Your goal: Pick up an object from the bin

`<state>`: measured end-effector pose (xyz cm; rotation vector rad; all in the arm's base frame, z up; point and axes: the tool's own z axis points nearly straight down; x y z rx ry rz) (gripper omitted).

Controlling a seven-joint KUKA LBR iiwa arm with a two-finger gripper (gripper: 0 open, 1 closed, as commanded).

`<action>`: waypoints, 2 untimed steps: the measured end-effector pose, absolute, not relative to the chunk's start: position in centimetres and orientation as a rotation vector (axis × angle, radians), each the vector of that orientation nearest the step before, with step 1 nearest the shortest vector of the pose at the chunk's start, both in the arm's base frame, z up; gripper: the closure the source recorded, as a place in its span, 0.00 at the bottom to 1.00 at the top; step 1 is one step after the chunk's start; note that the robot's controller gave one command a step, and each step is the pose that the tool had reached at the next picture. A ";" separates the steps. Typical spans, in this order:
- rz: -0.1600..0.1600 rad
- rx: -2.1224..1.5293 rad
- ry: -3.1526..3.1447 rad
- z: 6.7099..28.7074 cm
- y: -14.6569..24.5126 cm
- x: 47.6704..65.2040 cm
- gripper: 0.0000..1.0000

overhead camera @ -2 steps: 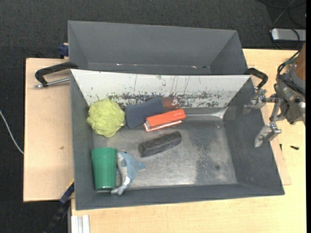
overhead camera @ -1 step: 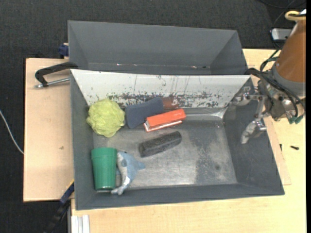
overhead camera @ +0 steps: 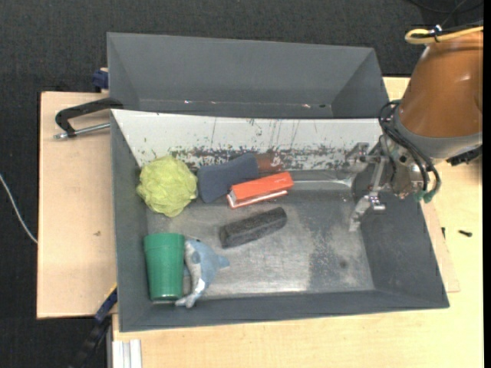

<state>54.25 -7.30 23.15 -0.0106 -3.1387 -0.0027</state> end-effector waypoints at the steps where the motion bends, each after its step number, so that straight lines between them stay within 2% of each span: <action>1: -0.003 -0.014 -3.152 18.9 -7.4 55.8 0.00; 2: 0.001 0.163 -3.139 13.9 -3.9 57.3 0.00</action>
Offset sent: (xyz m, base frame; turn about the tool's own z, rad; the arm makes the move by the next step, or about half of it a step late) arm 0.0351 0.0484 -0.1053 -0.1307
